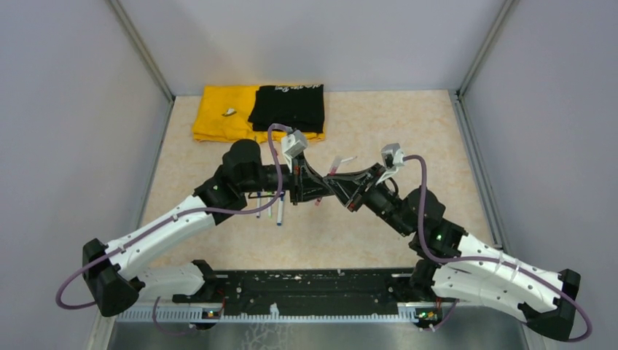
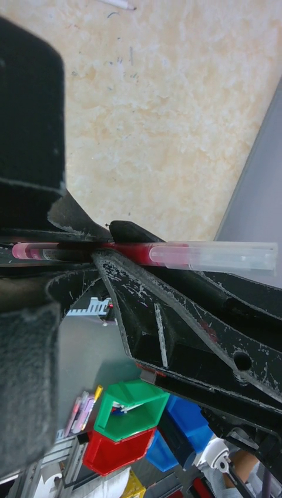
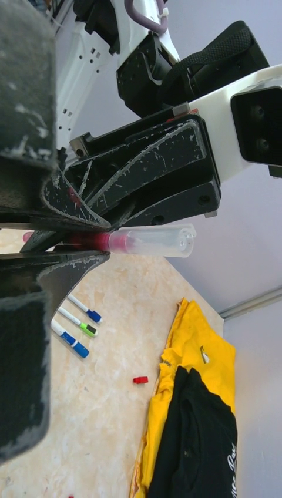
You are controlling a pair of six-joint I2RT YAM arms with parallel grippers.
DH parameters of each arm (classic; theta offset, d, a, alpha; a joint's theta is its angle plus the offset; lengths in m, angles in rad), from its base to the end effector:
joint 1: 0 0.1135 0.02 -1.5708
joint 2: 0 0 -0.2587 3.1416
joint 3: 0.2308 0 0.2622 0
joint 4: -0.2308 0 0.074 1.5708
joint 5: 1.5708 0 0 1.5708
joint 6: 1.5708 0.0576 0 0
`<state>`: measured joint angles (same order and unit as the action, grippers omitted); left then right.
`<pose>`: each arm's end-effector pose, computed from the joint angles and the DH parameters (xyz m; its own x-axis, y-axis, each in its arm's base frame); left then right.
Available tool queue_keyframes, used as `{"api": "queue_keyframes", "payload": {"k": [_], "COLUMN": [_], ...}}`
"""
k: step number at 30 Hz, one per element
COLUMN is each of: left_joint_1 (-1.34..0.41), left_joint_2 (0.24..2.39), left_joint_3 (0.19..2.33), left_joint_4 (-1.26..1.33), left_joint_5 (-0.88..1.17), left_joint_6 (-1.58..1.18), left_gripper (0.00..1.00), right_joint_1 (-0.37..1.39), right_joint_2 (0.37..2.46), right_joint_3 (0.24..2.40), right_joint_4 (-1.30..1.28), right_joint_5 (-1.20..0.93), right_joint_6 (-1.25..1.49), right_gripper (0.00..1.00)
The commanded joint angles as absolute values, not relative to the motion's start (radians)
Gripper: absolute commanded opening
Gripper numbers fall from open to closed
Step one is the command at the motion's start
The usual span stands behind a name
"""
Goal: Insert the pens into the pen caps
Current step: Press the pen cap onto the pen.
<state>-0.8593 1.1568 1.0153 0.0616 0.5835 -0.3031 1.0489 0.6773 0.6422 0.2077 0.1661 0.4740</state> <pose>0.1710 -0.2470 0.3640 -0.3454 0.0192 -0.9382 0.9300 0.1411 -0.3395 0.1102 0.1725 0.3491 -0.2770 0.4213 -0.8636 -0.7275 0.4951 0.4749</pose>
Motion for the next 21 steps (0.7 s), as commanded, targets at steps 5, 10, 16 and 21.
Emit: {"api": "queue_keyframes", "payload": {"k": [5,10,16,21], "left_joint_1": [-0.823,-0.822,-0.822,-0.823], "left_joint_2": [1.144,1.111,1.098,1.093], "left_joint_3": [1.106,1.077,1.078,1.08], "left_joint_4": [0.358,0.336,0.321,0.318], "left_joint_5": [0.605,0.637,0.655,0.664], "left_joint_6": [-0.334,-0.332,-0.325,-0.323], "left_gripper": [0.0,0.0,0.0,0.0], "right_joint_1": [1.109,1.082,0.855,0.699], "right_joint_2": [0.766,0.749,0.745,0.774], "right_joint_3": [0.861,0.995,1.093,1.103], "right_joint_4": [-0.096,-0.18,-0.186,-0.075], "right_joint_5": [0.075,0.037,-0.3,-0.494], "right_joint_6": [0.324,0.218,0.226,0.305], "right_gripper": [0.23,0.36,0.46,0.55]}}
